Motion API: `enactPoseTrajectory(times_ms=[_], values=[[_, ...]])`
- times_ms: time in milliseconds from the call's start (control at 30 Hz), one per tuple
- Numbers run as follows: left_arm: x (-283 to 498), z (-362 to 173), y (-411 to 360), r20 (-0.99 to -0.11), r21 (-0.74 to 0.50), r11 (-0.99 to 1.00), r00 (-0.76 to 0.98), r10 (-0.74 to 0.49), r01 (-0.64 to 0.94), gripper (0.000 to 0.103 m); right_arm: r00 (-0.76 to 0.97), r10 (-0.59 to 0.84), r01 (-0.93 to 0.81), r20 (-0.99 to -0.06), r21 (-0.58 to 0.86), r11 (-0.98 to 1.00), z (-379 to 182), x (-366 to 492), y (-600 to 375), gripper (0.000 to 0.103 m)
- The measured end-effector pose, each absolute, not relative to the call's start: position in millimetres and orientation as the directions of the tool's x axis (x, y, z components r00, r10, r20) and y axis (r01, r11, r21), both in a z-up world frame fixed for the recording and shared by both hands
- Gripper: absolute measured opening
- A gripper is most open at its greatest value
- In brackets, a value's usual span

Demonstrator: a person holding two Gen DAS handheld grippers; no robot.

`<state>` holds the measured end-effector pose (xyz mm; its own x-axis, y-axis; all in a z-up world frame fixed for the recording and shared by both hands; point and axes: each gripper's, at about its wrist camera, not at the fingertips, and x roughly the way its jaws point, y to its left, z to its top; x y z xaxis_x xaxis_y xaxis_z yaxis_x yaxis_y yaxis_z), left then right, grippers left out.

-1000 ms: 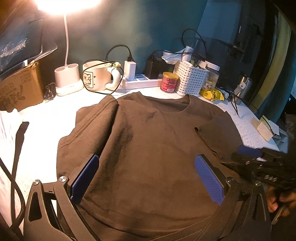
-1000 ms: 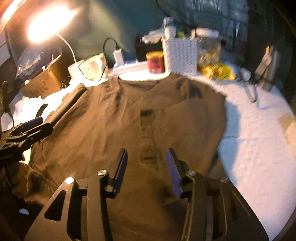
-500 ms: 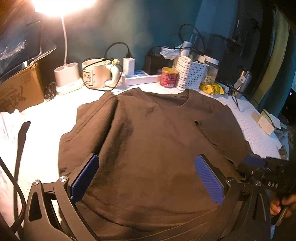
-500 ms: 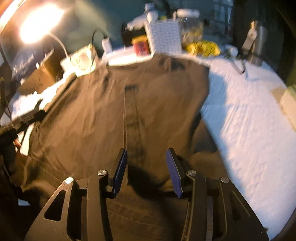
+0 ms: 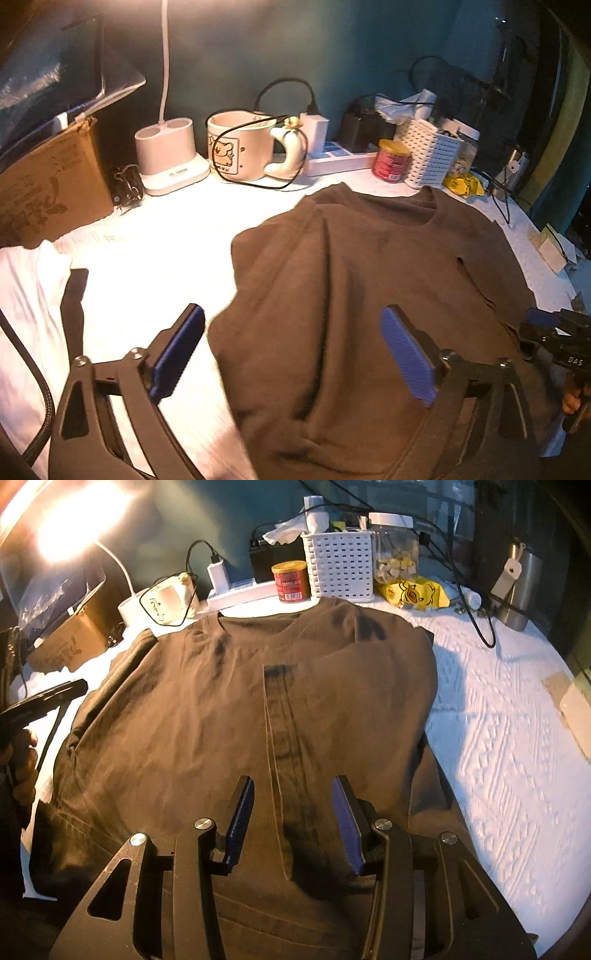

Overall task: Fold small clothes
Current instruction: 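Fold the held sleeve across the shirt body with the right gripper, release, then grasp the other sleeve edge with the left gripper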

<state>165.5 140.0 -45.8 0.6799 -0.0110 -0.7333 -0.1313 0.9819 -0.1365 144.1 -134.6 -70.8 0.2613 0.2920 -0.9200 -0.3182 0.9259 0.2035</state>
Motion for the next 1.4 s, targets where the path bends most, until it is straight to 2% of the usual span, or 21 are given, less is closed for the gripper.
enactPoseTrajectory(times_ms=[100,200,233,300,367,467,533,633,867,1167,1267,1333,1400], values=[[178.7,-57.1,154.5,-0.762,-0.164,0.981,0.645,-0.057,-0.107,0.088,0.26,0.278,-0.31,-0.925,0.193,0.931,-71.5,146.5,-131.5,0.047],[187.8,-70.2,158.1,-0.794,-0.137,0.987,0.604,-0.062,-0.079,0.088,0.259,0.261,-0.301,-0.93,0.179,0.937,-73.2,149.1,-129.5,0.047],[189.3,-73.9,158.0,-0.8,-0.13,0.989,0.597,-0.063,-0.069,0.084,0.26,0.255,-0.3,-0.931,0.173,0.938,-73.4,149.6,-129.4,0.047],[189.5,-79.0,158.6,-0.804,-0.16,0.986,0.586,-0.102,-0.047,0.072,0.26,0.249,-0.297,-0.933,0.168,0.94,-73.6,149.7,-129.0,0.047],[188.5,-82.9,159.1,-0.808,-0.188,0.982,0.573,-0.135,-0.033,0.051,0.257,0.245,-0.294,-0.935,0.166,0.941,-74.5,150.6,-128.9,0.047],[181.5,-81.9,156.7,-0.802,-0.165,0.986,0.586,-0.115,-0.031,0.032,0.253,0.243,-0.295,-0.936,0.165,0.941,-75.1,151.5,-128.1,0.047],[173.4,-76.8,160.1,-0.789,-0.147,0.987,0.61,-0.076,-0.067,0.021,0.253,0.247,-0.301,-0.935,0.166,0.939,-74.3,151.5,-127.5,0.047],[162.1,-72.5,169.1,-0.769,-0.13,0.98,0.64,-0.004,-0.151,0.011,0.252,0.253,-0.306,-0.934,0.171,0.937,-73.9,150.4,-127.1,0.047],[139.8,-64.6,173.1,-0.719,-0.149,0.951,0.69,0.084,-0.272,0.008,0.252,0.269,-0.314,-0.929,0.184,0.931,-73.3,147.2,-129.9,0.047],[145.3,-41.6,135.1,-0.657,-0.076,0.972,0.745,0.118,-0.221,0.008,0.266,0.286,-0.299,-0.921,0.203,0.932,-69.9,142.9,-144.0,0.047],[152.8,-42.2,115.1,-0.674,-0.044,0.986,0.733,0.091,-0.163,0.009,0.272,0.286,-0.285,-0.919,0.207,0.936,-69.1,141.4,-152.2,0.047],[161.7,-48.8,99.2,-0.717,-0.014,0.994,0.694,0.063,-0.104,0.009,0.274,0.286,-0.275,-0.918,0.21,0.938,-69.5,140.6,-157.0,0.047],[168.5,-58.4,84.1,-0.761,-0.007,0.999,0.648,0.023,-0.044,0.016,0.276,0.286,-0.265,-0.918,0.213,0.94,-70.2,139.6,-162.2,0.047]])
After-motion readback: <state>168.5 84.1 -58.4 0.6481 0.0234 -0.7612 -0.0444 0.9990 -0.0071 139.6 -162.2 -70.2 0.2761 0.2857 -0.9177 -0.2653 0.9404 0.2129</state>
